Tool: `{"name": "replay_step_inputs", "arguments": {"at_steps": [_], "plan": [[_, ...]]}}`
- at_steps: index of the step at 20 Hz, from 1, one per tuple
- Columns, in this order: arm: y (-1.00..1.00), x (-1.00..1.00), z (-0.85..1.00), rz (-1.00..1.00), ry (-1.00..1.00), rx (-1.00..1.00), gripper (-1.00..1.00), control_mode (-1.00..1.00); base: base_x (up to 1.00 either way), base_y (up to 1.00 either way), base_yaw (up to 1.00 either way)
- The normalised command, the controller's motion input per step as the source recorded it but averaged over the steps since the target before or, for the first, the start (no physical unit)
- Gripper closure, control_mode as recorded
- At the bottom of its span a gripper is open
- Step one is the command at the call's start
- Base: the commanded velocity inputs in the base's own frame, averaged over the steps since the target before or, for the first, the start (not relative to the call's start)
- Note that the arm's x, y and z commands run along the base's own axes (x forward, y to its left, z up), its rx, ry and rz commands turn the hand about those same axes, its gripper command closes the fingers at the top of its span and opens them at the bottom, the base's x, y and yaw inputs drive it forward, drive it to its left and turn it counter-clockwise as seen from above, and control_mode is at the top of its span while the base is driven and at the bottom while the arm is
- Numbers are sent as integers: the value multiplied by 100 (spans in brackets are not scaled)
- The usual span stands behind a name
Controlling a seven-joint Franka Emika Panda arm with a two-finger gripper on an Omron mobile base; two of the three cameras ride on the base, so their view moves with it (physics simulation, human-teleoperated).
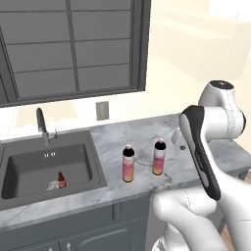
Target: Place the large bottle from the dining counter next to the other large bottle outside the sink, and place the small bottle from the dining counter next to the other small bottle inside the sink.
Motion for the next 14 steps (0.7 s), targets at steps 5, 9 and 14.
{"name": "replay_step_inputs", "arguments": {"at_steps": [5, 9, 14], "plan": [[0, 0, 0, 0, 0, 0, -100, 100, -77, -50, -18], [0, 0, 0, 0, 0, 0, -100, 100, -56, -61, -31], [0, 0, 0, 0, 0, 0, -100, 100, 7, -98, -64]]}}
